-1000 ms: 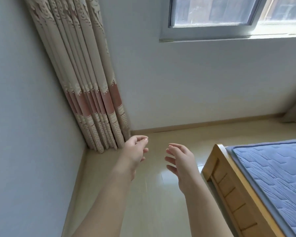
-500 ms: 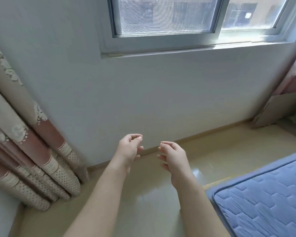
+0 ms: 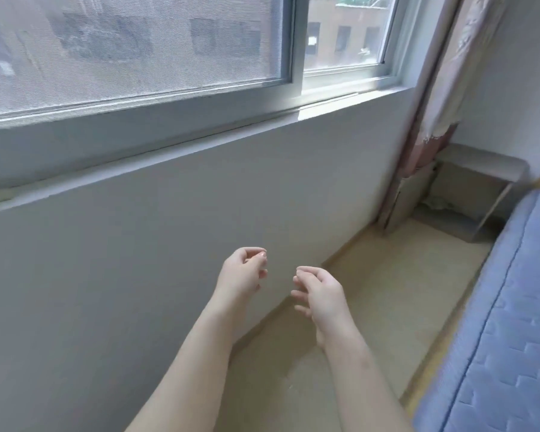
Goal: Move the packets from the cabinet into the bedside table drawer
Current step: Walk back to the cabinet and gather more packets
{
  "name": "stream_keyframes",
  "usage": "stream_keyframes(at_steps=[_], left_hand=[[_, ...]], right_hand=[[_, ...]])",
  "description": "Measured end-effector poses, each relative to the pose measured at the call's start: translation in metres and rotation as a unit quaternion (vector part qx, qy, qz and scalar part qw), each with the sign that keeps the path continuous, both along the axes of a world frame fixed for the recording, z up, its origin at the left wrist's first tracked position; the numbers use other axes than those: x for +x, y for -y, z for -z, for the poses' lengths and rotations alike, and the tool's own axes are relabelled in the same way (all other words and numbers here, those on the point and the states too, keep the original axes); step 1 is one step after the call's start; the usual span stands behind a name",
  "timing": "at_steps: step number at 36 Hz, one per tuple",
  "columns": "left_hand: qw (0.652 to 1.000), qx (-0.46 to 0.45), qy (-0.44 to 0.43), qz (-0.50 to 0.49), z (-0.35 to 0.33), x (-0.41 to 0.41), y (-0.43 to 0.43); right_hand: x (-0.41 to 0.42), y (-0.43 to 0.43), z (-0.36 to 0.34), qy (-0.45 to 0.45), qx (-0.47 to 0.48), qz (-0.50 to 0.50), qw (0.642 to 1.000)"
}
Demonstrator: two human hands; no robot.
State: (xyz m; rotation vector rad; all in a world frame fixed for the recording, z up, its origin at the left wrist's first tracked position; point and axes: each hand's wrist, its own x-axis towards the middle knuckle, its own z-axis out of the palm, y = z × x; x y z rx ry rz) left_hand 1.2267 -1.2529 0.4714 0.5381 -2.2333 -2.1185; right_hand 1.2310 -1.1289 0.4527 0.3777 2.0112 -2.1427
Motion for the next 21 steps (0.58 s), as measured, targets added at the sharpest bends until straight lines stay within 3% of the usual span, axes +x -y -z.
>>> stream_keyframes(at_steps=[7, 21], left_hand=[[0.992, 0.016, 0.06, 0.11, 0.023, -0.127, -0.05], [0.975, 0.001, 0.065, 0.211, 0.029, -0.395, -0.192]], right_hand=[[-0.104, -0.044, 0.028, 0.051, -0.006, 0.122, 0.991], [-0.36, -0.179, 0.027, 0.054, -0.012, 0.199, 0.978]])
